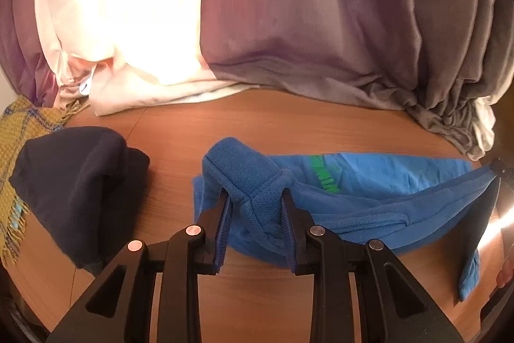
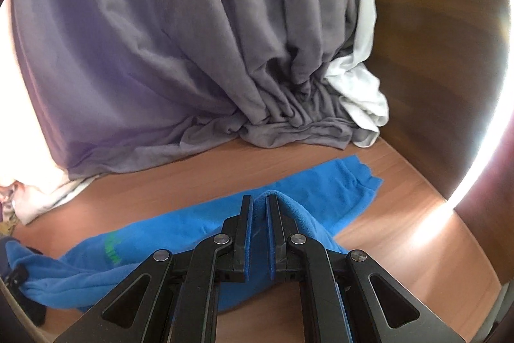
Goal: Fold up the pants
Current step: 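Lift the held pants and fold the waistband over toward the cuffs, then open both grippers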
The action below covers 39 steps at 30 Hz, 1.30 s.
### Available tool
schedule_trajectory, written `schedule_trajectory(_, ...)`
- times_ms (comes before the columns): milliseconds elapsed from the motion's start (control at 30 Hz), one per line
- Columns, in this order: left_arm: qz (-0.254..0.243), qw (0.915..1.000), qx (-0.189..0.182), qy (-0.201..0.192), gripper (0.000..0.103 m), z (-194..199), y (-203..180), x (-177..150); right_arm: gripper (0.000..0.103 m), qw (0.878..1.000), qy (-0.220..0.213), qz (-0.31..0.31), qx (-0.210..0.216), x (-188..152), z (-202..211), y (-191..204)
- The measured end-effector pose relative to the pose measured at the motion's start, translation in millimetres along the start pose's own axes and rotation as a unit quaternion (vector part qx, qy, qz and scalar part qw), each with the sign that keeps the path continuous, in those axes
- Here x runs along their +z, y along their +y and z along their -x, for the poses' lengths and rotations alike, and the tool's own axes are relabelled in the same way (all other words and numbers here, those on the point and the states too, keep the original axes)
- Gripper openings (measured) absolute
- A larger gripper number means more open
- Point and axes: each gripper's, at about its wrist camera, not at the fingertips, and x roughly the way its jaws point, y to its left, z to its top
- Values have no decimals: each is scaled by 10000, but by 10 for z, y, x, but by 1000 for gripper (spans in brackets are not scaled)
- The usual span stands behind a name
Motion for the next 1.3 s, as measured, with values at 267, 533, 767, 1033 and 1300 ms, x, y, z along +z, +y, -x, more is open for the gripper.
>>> schedule_trajectory(267,-43,9986,260,459,30,-474,-119,184,7,9982,457,378,49,119,-576,116)
schedule_trajectory(533,-36,9960,434,775,31,-894,-171,311,7,9934,936,652,84,126,-1173,232)
schedule_trajectory(767,18,9944,533,908,33,-1177,-195,420,7,9894,1216,787,93,125,-1599,345)
schedule_trajectory(1033,119,9926,766,931,55,-1377,-186,462,8,9842,1513,914,86,70,-1886,419)
schedule_trajectory(1300,-44,9988,480,57,79,-991,-280,494,35,9837,1516,895,360,114,-1802,423)
